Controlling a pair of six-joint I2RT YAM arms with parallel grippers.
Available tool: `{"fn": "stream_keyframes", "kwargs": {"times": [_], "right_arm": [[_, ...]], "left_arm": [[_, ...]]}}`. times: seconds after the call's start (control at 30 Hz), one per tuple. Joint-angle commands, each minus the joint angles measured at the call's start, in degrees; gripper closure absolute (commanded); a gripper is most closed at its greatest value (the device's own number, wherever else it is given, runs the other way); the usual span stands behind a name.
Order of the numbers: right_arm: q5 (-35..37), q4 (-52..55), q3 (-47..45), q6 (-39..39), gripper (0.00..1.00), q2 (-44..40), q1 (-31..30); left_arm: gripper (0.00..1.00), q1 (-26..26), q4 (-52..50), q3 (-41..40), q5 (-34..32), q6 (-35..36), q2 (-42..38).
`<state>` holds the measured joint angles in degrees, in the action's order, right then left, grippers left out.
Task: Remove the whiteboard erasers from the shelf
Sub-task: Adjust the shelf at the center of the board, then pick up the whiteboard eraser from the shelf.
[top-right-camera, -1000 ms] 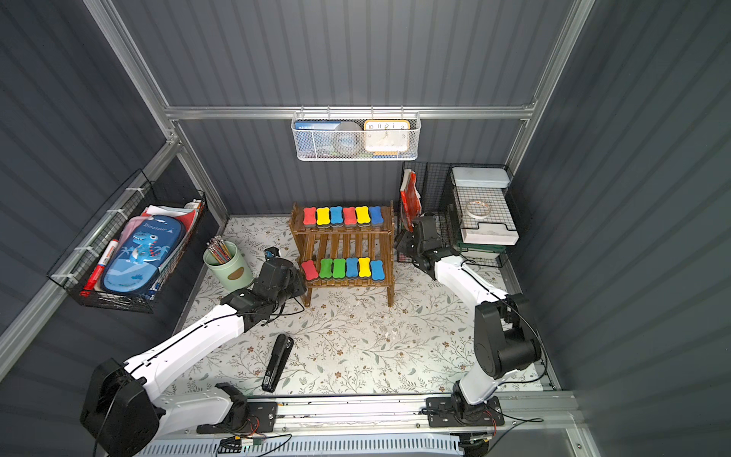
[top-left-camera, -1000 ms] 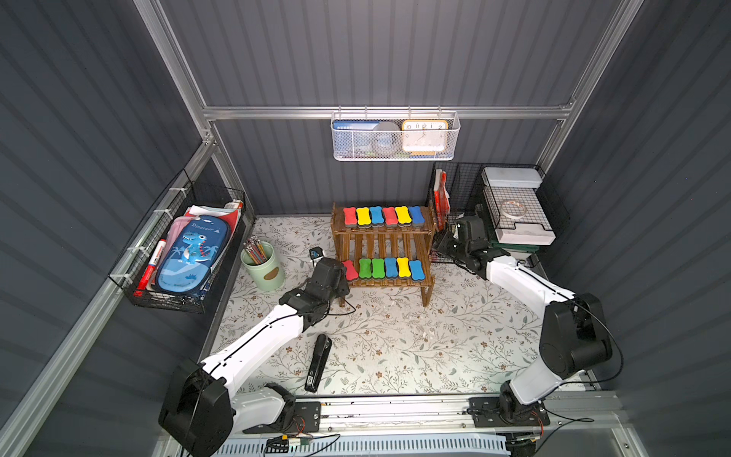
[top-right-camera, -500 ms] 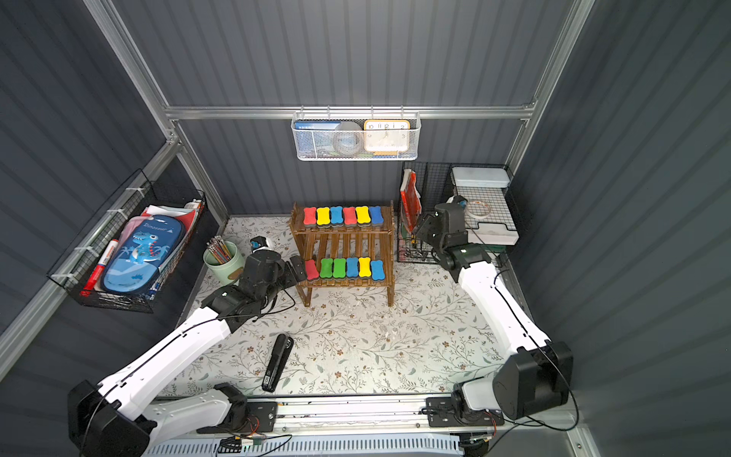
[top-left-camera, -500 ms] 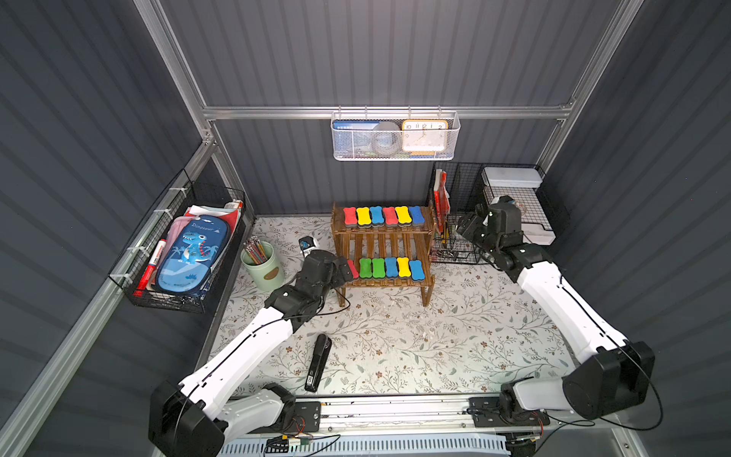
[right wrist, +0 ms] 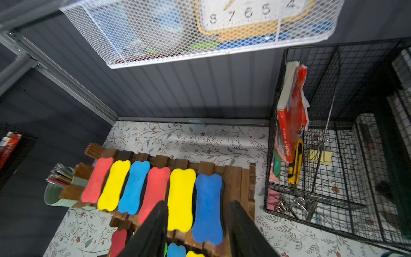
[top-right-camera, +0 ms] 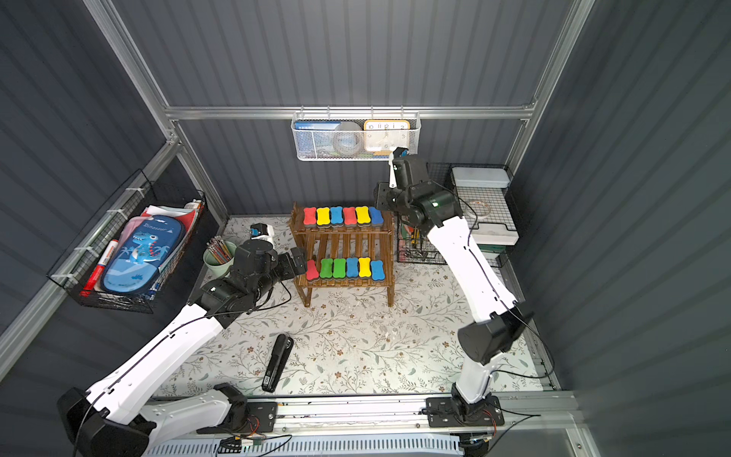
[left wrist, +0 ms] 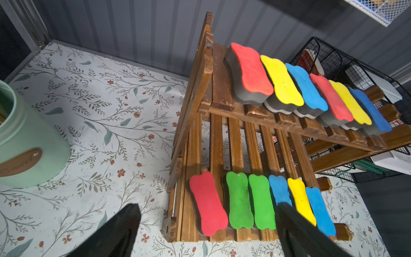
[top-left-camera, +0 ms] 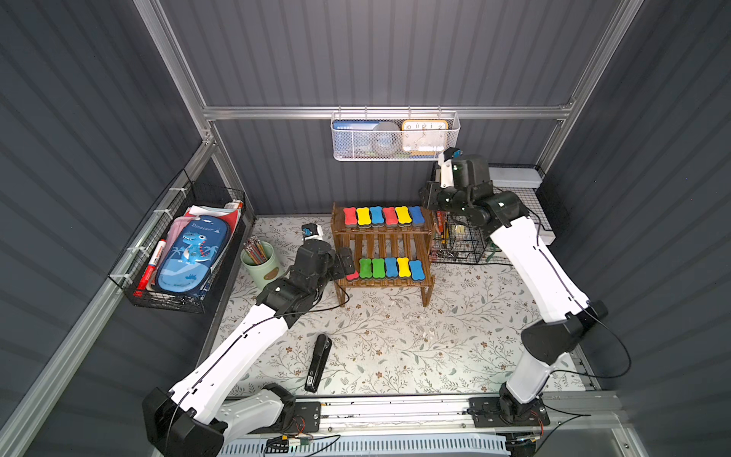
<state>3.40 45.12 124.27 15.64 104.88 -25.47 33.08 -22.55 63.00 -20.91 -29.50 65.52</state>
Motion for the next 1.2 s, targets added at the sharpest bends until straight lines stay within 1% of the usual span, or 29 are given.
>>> {"fn": "stream_keyframes", "kwargs": {"times": [0.0,0.1,0.23,0.33,0.57,0.73,0.93,1.17], "right_arm": [[2.27,11.18,5.39,-4.12,0.51,4.90,-0.62],[2.97,13.36,8.31,-4.69,0.48,7.33,-1.30],[2.63,13.11,7.76,-4.85,0.45,7.85,-1.57],[1.98,13.10,7.58,-4.65,0.45,8.14,-1.59],[3.26,12.93,7.02,-4.55,0.46,8.69,-1.76],[4.38,12.79,6.87,-4.32,0.49,9.03,-1.76],[3.82,13.31,7.43,-4.08,0.48,10.21,-1.84],[4.81,12.07,6.14,-3.90,0.47,9.32,-2.30]], "left_arm": [[0.01,0.31,-0.97,0.45,1.88,2.07,0.64],[0.01,0.31,-1.62,0.81,1.48,2.24,0.85],[0.01,0.30,-1.75,0.56,0.70,2.34,0.33],[0.01,0.31,-1.52,0.11,0.59,2.33,0.11],[0.01,0.32,-1.66,0.19,0.58,2.34,0.75],[0.01,0.32,-1.43,0.10,0.86,2.34,0.82],[0.01,0.31,-1.62,0.10,0.58,2.48,1.04],[0.01,0.30,-1.54,0.10,0.78,2.43,1.41]]}}
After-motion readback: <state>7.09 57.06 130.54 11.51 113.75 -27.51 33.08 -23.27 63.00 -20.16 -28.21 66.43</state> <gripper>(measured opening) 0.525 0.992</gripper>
